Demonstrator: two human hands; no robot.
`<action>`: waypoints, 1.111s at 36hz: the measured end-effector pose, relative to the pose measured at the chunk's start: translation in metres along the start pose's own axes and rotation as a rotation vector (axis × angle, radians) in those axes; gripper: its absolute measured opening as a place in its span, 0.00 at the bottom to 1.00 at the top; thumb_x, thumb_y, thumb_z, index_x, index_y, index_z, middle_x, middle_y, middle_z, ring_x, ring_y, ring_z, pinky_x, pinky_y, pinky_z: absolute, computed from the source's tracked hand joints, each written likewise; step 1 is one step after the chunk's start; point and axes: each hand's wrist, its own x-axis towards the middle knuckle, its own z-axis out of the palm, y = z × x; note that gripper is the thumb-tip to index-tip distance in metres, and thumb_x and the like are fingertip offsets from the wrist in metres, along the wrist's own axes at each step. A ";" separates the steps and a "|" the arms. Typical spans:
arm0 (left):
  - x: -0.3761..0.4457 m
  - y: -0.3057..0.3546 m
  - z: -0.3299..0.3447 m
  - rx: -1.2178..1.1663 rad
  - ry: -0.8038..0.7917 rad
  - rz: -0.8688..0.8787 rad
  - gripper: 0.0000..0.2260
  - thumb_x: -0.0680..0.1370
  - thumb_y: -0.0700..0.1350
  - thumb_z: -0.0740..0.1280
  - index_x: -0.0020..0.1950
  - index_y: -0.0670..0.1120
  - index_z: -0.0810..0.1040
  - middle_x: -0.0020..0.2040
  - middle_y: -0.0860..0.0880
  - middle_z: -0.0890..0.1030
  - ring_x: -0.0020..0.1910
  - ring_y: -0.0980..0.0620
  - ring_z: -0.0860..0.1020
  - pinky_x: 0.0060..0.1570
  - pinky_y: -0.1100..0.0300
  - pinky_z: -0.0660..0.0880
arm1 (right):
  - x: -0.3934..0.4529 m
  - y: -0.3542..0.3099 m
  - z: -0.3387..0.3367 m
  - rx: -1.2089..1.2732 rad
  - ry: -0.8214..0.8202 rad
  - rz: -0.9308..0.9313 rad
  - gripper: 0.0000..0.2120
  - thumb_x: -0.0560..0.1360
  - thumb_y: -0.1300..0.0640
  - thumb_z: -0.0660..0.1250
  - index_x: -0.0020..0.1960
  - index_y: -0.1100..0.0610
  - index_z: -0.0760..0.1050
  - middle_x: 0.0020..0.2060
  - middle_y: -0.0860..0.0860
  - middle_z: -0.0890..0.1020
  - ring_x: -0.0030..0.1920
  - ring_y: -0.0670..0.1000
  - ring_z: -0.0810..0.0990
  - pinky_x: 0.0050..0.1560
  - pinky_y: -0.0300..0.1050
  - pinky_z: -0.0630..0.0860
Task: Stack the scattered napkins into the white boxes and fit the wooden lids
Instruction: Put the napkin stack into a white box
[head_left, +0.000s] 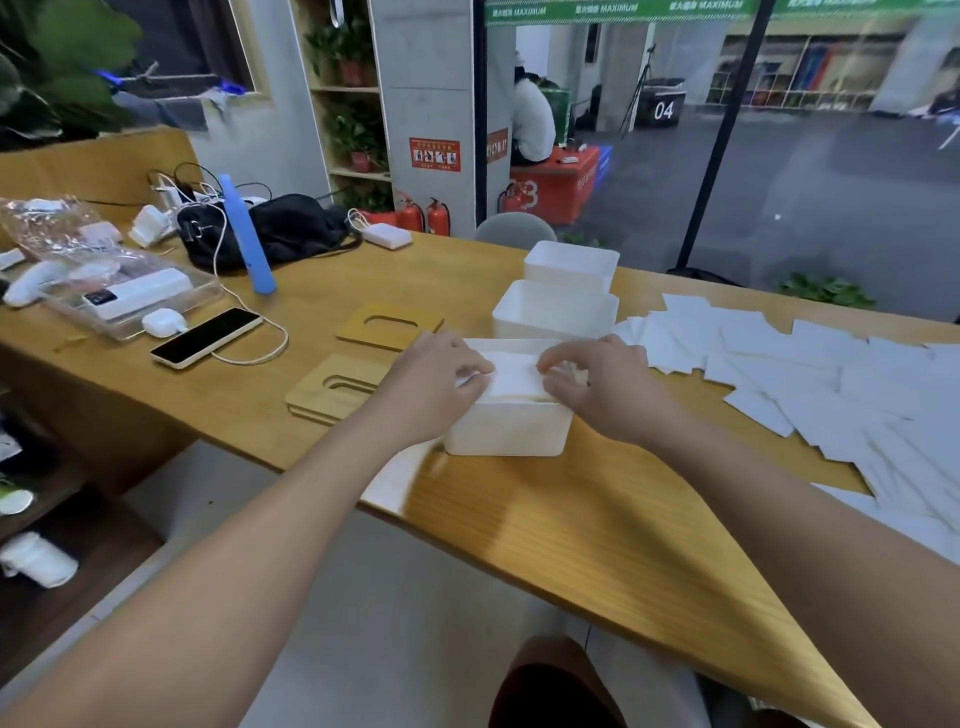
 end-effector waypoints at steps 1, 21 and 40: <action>0.001 0.000 0.000 0.013 -0.001 0.001 0.12 0.87 0.54 0.64 0.68 0.58 0.83 0.60 0.61 0.75 0.65 0.57 0.68 0.66 0.55 0.69 | -0.001 -0.001 -0.001 0.016 -0.005 0.011 0.09 0.84 0.48 0.66 0.62 0.42 0.83 0.49 0.33 0.76 0.60 0.50 0.72 0.65 0.50 0.63; -0.017 0.029 0.029 0.032 0.111 0.175 0.15 0.84 0.63 0.67 0.64 0.57 0.83 0.63 0.62 0.79 0.67 0.59 0.71 0.68 0.51 0.71 | 0.011 0.038 0.002 0.185 0.112 0.144 0.18 0.84 0.55 0.68 0.74 0.49 0.75 0.60 0.46 0.79 0.53 0.46 0.79 0.54 0.44 0.77; -0.010 0.021 0.032 0.183 0.098 0.142 0.13 0.88 0.54 0.63 0.71 0.55 0.80 0.70 0.60 0.79 0.73 0.56 0.71 0.74 0.48 0.67 | -0.072 0.088 -0.043 0.302 0.230 0.216 0.04 0.86 0.53 0.67 0.55 0.48 0.81 0.43 0.43 0.82 0.42 0.42 0.79 0.42 0.42 0.77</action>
